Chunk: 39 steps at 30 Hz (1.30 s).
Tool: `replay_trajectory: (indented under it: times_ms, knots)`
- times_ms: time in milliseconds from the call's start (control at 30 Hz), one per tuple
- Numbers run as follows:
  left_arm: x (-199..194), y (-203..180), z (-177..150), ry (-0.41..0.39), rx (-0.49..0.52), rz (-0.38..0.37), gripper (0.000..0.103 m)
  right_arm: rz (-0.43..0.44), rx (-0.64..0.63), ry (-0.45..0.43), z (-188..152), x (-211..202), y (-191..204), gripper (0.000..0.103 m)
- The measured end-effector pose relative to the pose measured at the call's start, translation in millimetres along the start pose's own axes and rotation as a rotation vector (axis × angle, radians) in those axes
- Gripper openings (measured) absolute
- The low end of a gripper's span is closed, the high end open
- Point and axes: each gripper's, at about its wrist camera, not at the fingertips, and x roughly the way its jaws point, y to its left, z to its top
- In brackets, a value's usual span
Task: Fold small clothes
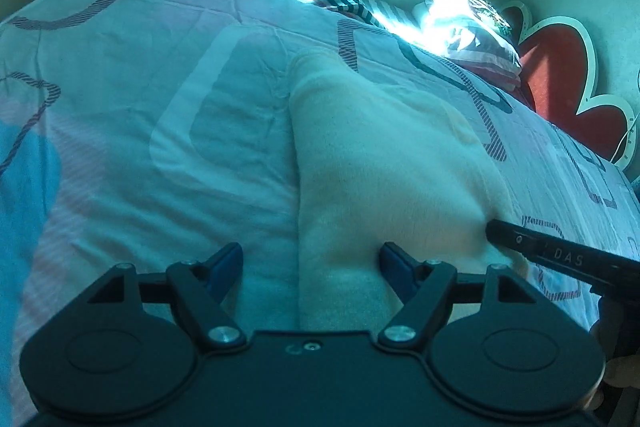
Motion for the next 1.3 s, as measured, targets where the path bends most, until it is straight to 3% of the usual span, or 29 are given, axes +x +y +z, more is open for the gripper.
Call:
replay_trajectory:
  times_ms: [200,333,500,767,867,967,1133,1300]
  knots:
    - [-8,-11,-11,0.020,0.031,0.018,0.074,0.005,-0.050,-0.019,-21,-40,8,0.038]
    - [-5,-18,-22,0.006,0.076,0.039,0.075,-0.062,-0.067,0.040,-44,-37,2,0.038]
    - [-6,-23,-24,0.008,0.089,0.052,0.078,-0.075,-0.055,0.035,-53,-35,-4,0.040]
    - [-6,-26,-24,0.024,0.078,0.087,0.090,-0.086,-0.050,0.043,-64,-42,-12,0.040]
    - [-4,-29,-26,0.025,0.080,0.108,0.094,-0.106,-0.107,0.054,-70,-41,-14,0.040]
    - [-3,-32,-27,0.027,0.097,0.123,0.096,-0.077,-0.132,0.067,-66,-48,-10,0.040]
    - [-7,-30,-27,0.046,0.086,0.122,0.097,0.001,-0.020,-0.046,-40,-68,-20,0.040]
    - [-9,-31,-28,0.052,0.088,0.129,0.097,0.039,0.018,-0.065,-6,-52,-7,0.040]
